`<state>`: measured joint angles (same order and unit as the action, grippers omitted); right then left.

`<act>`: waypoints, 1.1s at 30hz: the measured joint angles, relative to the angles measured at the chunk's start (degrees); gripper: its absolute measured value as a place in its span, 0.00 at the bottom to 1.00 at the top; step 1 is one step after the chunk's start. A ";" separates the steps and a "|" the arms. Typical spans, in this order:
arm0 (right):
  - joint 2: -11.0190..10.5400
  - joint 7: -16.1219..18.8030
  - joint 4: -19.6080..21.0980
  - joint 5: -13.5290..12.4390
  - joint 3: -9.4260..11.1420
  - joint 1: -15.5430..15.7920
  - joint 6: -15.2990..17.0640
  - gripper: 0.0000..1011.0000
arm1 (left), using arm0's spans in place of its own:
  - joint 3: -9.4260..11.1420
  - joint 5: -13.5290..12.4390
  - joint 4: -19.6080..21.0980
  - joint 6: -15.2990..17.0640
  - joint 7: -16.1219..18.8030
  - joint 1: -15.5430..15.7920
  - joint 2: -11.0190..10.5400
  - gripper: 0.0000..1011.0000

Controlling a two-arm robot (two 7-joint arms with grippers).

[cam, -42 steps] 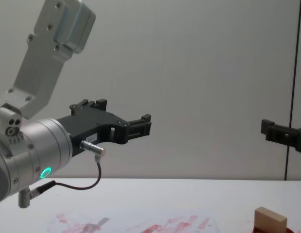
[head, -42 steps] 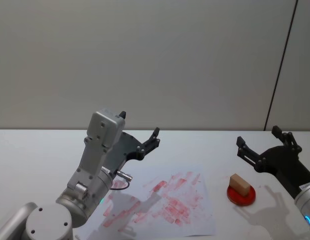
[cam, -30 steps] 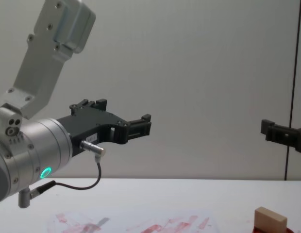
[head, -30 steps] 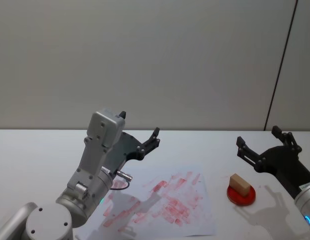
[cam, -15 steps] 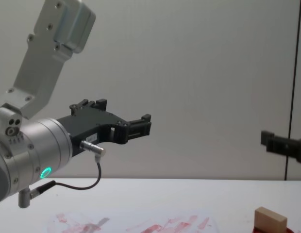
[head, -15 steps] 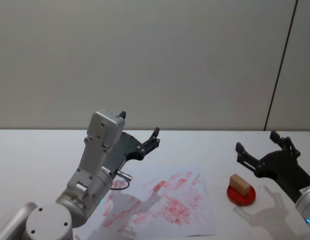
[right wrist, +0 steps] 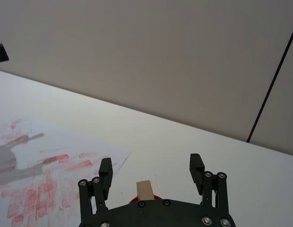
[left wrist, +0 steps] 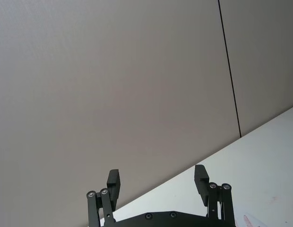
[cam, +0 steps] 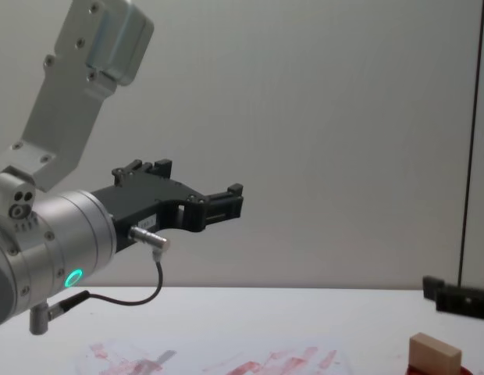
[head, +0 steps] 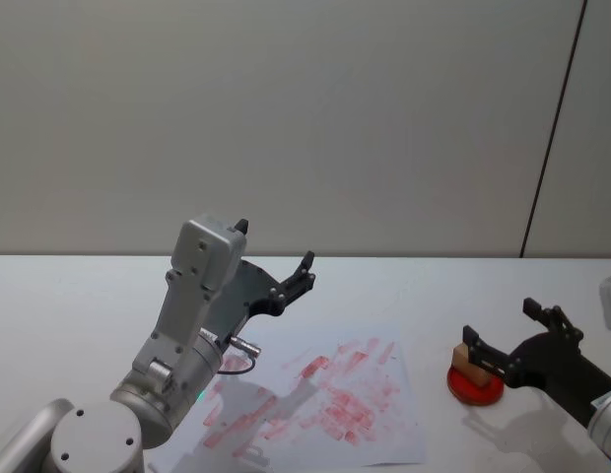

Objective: Use the one hand to pick up the stamp and affix it onto the A4 paper.

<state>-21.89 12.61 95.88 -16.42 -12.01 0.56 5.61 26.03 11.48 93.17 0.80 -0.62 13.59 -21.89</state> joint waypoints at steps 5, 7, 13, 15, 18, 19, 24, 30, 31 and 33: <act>-0.11 2.15 -2.23 0.65 0.04 -0.98 0.47 0.99 | 0.00 0.00 0.00 0.00 0.00 0.00 0.00 0.99; -0.11 2.70 -2.88 0.84 0.04 -1.30 0.53 0.99 | 0.00 0.00 0.00 0.00 0.00 0.00 0.00 0.99; 0.12 5.10 -5.70 1.85 -0.09 -2.89 0.77 0.99 | 0.00 0.00 0.00 0.00 0.00 0.00 0.00 0.99; 0.24 6.03 -6.60 2.29 -0.16 -3.46 0.83 0.99 | 0.00 0.00 0.00 0.00 0.00 0.00 0.00 0.99; 0.42 7.26 -7.94 2.88 -0.34 -4.31 0.89 0.99 | 0.00 0.00 0.00 0.00 0.00 0.00 0.00 0.99; 0.47 7.52 -8.31 3.01 -0.37 -4.48 0.91 0.99 | 0.00 0.00 0.00 0.00 0.00 0.00 0.00 0.99; 0.69 9.15 -9.88 3.91 -0.62 -5.47 1.08 0.99 | 0.00 0.00 0.00 0.00 0.00 0.00 0.00 0.99; 0.98 11.01 -11.94 4.99 -0.98 -6.60 1.45 0.94 | 0.00 0.00 0.00 0.00 0.00 0.00 0.00 0.99; 1.00 11.21 -12.13 5.12 -1.00 -6.69 1.53 0.91 | 0.00 0.00 0.00 0.00 0.00 0.00 0.00 0.99; 1.06 11.58 -12.72 5.38 -1.07 -6.98 1.71 0.85 | 0.00 0.00 0.00 0.00 0.00 0.00 0.00 0.99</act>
<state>-20.83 24.19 83.16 -11.03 -13.09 -6.42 7.31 26.02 11.48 93.18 0.80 -0.62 13.59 -21.89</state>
